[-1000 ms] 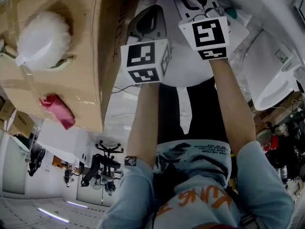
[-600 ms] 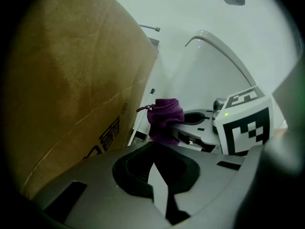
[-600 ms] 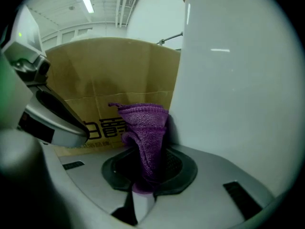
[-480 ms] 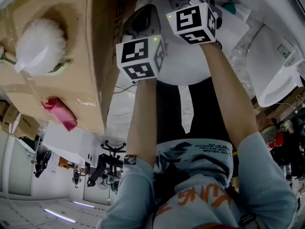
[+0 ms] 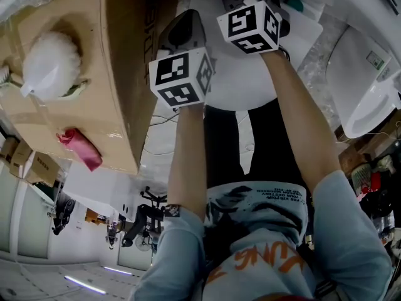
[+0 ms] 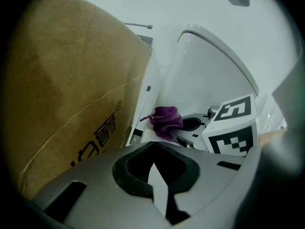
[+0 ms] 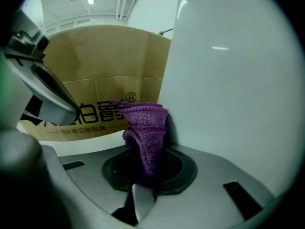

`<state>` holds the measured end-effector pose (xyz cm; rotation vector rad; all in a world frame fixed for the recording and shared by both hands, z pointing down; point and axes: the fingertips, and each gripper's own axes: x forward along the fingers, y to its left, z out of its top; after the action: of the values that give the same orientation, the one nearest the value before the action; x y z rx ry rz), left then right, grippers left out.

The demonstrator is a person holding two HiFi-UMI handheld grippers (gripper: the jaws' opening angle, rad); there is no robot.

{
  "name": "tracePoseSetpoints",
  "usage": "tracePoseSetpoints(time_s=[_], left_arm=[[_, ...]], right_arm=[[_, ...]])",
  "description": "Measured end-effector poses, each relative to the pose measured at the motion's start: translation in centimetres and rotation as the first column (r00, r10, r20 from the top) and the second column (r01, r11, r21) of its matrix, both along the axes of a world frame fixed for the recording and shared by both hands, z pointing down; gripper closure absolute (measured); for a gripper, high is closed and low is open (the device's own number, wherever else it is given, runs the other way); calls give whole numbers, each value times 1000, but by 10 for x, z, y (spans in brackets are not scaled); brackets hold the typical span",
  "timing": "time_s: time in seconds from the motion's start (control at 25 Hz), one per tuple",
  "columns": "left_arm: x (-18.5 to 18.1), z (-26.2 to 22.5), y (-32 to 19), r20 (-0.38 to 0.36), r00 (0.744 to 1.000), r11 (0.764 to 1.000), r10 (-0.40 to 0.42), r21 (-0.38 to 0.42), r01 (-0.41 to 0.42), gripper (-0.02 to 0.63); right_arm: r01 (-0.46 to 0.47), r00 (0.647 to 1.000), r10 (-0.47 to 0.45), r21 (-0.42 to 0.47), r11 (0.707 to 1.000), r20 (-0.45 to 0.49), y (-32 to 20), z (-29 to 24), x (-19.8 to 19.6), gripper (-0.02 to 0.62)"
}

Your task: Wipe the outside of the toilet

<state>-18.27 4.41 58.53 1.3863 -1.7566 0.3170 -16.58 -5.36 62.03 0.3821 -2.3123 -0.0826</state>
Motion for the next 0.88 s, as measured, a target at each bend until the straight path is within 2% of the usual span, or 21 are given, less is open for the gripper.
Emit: tracePoseSetpoints(time_s=[0.56,0.76,0.88], left_arm=[[45,-7,-21,1,996,996,86,7,-86,581],[65,-8,-30,-4,993,993,114,10,-114,581],[82,-7,-35,-15,991,991,131,11,-131,580]], right_arm=[[-30,999,31,17,999,-29,-10,1,53,529],[-102,995,102,-31,994,-14,-16,0,78,528],[-111,994,110,-33,993,-18,-18,1,93,528]])
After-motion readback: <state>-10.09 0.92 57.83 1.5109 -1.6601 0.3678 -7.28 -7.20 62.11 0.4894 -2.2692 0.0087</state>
